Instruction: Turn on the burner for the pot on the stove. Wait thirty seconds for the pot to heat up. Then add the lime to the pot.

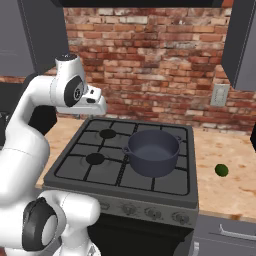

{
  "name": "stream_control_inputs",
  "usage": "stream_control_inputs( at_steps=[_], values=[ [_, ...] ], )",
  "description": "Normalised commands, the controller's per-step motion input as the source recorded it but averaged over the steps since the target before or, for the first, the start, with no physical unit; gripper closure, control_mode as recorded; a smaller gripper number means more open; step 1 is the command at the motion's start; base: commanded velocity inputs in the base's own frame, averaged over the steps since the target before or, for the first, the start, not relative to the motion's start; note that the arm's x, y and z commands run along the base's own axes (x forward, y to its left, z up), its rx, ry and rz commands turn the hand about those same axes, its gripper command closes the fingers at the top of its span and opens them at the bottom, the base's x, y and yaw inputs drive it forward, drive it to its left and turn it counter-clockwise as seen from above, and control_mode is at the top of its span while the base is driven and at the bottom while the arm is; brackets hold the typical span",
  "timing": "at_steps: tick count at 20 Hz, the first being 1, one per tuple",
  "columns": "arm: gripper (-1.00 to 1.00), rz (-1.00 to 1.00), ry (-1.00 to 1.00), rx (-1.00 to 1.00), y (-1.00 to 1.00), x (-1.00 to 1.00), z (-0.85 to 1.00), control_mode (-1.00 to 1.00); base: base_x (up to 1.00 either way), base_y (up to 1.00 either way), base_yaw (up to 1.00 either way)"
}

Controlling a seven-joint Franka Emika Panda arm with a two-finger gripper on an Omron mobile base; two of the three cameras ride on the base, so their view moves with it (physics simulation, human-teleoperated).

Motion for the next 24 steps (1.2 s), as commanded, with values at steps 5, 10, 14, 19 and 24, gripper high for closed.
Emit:
stream_control_inputs(
  at_steps=[5, 10, 14, 19, 24],
  values=[
    [-1.00, 0.00, 0.00, 0.00, -0.06, -0.17, 0.00, -1.00, 0.00, 0.00, 0.00],
    [-1.00, -0.01, 0.00, 0.00, -0.15, -0.39, 0.00, -1.00, 0.00, 0.00, 0.00],
    [-1.00, -0.02, 0.00, 0.00, -0.16, -0.44, 0.00, -1.00, 0.00, 0.00, 0.00],
    [-1.00, -0.02, 0.00, 0.00, -0.14, -0.49, -0.02, -1.00, 0.00, 0.00, 0.00],
    [-1.00, 0.00, 0.00, 0.00, -0.06, -0.48, -0.11, -1.00, 0.00, 0.00, 0.00]
  ],
)
